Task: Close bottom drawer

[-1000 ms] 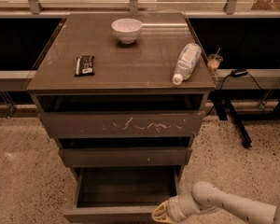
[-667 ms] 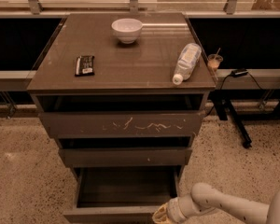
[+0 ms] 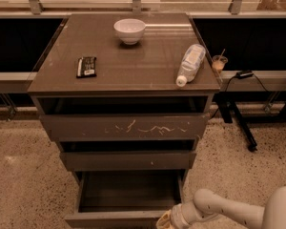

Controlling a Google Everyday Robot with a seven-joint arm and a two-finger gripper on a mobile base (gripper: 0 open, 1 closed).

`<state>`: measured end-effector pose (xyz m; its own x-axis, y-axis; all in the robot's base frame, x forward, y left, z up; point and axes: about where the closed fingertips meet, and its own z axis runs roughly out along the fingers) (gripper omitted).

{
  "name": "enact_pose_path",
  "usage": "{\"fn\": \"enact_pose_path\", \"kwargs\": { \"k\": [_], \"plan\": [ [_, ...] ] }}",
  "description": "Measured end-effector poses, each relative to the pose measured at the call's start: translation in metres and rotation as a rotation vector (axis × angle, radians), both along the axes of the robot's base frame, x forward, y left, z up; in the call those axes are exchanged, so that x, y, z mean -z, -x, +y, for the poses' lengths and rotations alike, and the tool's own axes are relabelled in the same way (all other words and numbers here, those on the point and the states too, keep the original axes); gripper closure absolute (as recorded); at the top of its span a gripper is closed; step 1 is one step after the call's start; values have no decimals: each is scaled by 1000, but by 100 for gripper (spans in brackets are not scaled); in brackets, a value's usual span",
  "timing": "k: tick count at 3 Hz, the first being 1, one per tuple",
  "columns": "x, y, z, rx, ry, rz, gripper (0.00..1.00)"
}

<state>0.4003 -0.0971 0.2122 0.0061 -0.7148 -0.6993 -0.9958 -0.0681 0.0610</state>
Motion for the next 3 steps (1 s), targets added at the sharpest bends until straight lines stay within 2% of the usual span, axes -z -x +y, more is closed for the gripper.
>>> {"fn": "enact_pose_path", "kwargs": {
  "k": [2, 3],
  "plan": [
    [8, 1, -2, 10, 11, 11, 0],
    [8, 1, -2, 10, 11, 11, 0]
  ]
}}
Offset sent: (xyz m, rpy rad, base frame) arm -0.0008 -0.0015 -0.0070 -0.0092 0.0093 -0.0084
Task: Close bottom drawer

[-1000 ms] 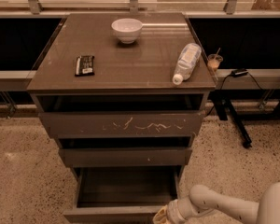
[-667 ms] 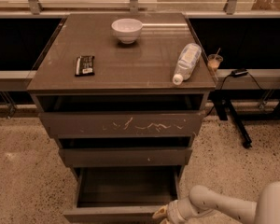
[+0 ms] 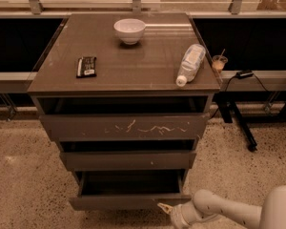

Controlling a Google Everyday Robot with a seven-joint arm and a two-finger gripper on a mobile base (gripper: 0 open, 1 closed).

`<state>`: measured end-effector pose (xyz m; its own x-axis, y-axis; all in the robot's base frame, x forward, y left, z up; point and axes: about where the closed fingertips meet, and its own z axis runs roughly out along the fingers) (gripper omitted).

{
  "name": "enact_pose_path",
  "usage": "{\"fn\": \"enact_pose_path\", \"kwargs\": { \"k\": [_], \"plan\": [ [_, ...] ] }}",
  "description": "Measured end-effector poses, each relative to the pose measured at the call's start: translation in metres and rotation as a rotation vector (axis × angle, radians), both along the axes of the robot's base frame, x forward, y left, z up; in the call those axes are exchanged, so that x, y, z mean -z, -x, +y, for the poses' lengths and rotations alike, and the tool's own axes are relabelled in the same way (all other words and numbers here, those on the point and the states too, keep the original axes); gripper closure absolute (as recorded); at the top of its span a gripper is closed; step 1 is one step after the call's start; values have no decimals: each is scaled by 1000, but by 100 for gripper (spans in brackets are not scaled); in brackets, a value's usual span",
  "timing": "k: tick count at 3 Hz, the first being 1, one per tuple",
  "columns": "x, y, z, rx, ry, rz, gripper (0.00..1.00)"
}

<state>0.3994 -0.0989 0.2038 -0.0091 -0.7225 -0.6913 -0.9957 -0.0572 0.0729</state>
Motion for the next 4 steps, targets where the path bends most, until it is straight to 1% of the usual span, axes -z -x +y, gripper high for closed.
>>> {"fn": "enact_pose_path", "kwargs": {
  "k": [1, 2, 3, 4],
  "plan": [
    [4, 3, 7, -31, 13, 17, 0],
    [15, -3, 10, -39, 30, 30, 19],
    [30, -19, 5, -24, 48, 33, 42],
    [44, -42, -4, 22, 82, 12, 65]
  ]
}}
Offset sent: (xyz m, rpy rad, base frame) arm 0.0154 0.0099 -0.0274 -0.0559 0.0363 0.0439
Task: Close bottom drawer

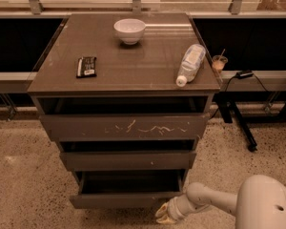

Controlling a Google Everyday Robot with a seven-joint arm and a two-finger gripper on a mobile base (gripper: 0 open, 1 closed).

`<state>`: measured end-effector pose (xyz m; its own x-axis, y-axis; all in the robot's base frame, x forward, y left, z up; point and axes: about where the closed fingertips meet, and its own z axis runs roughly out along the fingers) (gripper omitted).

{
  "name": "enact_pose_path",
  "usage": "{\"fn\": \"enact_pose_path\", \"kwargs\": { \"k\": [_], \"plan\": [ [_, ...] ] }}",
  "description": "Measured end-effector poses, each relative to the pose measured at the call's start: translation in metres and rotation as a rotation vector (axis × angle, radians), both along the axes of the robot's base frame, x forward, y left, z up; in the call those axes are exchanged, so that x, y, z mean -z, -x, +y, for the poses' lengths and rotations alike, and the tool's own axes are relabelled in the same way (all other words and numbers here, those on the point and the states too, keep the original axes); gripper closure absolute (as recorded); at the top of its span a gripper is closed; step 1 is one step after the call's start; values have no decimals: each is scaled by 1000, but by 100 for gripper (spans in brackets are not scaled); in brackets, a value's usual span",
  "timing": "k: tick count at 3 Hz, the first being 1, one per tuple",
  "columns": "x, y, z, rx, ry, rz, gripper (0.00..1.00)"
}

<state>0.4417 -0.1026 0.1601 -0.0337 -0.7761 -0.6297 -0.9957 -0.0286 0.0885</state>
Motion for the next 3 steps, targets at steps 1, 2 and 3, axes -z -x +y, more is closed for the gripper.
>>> {"fn": "enact_pose_path", "kwargs": {
  "k": [1, 2, 3],
  "plan": [
    [5, -23, -8, 56, 11, -43, 64],
    [3, -39, -13, 104, 30, -123, 41],
    [5, -49, -13, 119, 36, -216, 18]
  ]
}}
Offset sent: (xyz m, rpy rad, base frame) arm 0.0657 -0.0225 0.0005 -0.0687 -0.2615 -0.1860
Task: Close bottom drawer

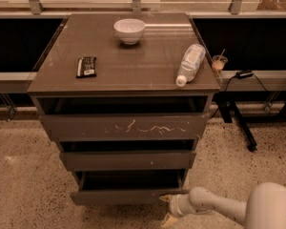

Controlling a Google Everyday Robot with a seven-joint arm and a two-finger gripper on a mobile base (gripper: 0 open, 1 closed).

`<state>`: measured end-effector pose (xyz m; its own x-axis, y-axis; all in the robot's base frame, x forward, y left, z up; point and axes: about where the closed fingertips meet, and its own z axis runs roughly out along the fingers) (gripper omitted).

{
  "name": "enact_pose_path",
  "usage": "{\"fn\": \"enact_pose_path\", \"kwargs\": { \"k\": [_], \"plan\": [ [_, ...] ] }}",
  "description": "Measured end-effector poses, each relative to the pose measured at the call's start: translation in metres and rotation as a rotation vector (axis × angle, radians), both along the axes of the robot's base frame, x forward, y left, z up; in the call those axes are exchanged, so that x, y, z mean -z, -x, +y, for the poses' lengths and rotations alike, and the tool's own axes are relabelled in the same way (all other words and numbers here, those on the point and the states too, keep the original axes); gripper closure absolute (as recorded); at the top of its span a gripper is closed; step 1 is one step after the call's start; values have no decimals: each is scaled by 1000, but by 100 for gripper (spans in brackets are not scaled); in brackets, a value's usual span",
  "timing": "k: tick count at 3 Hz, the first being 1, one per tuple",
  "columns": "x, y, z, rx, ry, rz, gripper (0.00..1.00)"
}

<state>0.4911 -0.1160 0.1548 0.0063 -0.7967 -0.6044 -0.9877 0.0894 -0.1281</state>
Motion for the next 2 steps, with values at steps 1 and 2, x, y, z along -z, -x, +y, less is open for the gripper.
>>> {"fn": "enact_pose_path", "kwargs": {
  "k": [1, 2],
  "plan": [
    [0, -2, 0, 3, 3, -11, 0],
    [0, -2, 0, 3, 3, -11, 0]
  ]
}}
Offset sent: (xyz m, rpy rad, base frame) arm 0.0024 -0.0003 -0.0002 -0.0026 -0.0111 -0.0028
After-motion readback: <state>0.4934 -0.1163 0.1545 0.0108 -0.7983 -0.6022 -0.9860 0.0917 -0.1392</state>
